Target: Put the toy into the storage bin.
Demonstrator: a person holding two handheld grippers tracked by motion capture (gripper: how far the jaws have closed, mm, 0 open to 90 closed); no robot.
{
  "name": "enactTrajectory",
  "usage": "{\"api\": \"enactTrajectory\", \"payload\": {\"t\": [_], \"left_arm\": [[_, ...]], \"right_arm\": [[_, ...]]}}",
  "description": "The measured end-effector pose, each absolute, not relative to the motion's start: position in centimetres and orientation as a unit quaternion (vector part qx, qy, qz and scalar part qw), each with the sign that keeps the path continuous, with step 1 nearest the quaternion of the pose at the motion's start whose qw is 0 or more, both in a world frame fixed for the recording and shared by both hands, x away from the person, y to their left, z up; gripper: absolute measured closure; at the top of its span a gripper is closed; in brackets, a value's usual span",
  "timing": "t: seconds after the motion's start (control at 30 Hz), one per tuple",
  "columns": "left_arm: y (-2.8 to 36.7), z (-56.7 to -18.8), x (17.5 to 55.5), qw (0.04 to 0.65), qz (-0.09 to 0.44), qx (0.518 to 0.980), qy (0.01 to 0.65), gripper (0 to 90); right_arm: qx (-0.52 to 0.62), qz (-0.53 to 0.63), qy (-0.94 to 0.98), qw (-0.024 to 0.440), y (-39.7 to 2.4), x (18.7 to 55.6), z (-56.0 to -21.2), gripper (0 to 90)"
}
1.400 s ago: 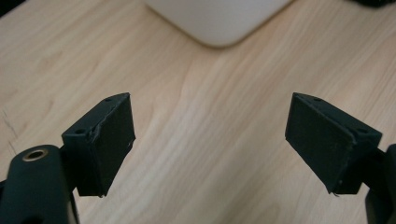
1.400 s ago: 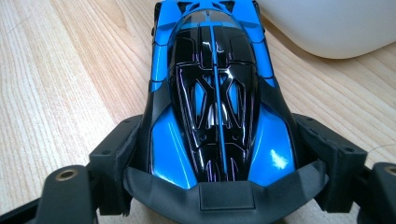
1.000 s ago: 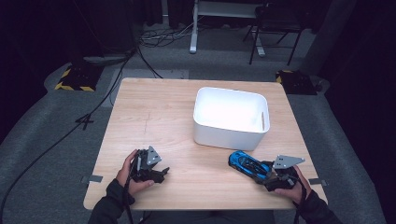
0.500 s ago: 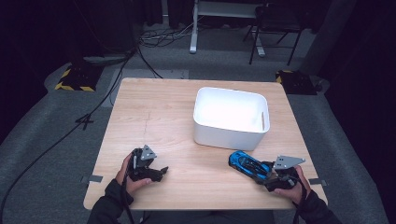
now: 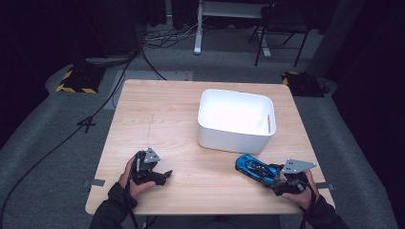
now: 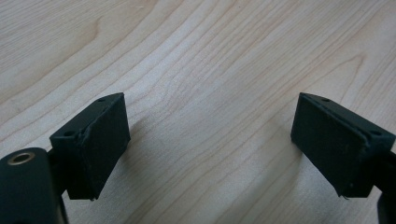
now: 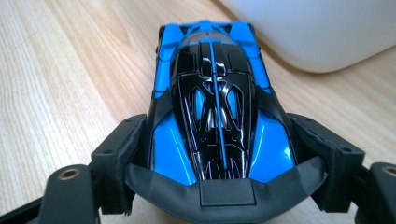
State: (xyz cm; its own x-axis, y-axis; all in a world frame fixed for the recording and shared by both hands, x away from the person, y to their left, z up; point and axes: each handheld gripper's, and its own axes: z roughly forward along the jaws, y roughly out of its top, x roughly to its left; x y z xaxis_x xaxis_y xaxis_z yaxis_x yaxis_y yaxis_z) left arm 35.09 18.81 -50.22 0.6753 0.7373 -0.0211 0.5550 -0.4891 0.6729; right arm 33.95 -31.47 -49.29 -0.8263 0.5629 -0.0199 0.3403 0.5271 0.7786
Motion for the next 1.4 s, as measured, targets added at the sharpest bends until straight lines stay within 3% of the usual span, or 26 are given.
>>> {"api": "enactTrajectory", "payload": {"t": [1.4], "left_arm": [[18.8,-50.3,35.1,0.336,0.133,0.852,0.380,11.6]], "right_arm": [[0.252,0.497,0.811,0.177,-30.1,35.4,-42.2,24.7]]}}
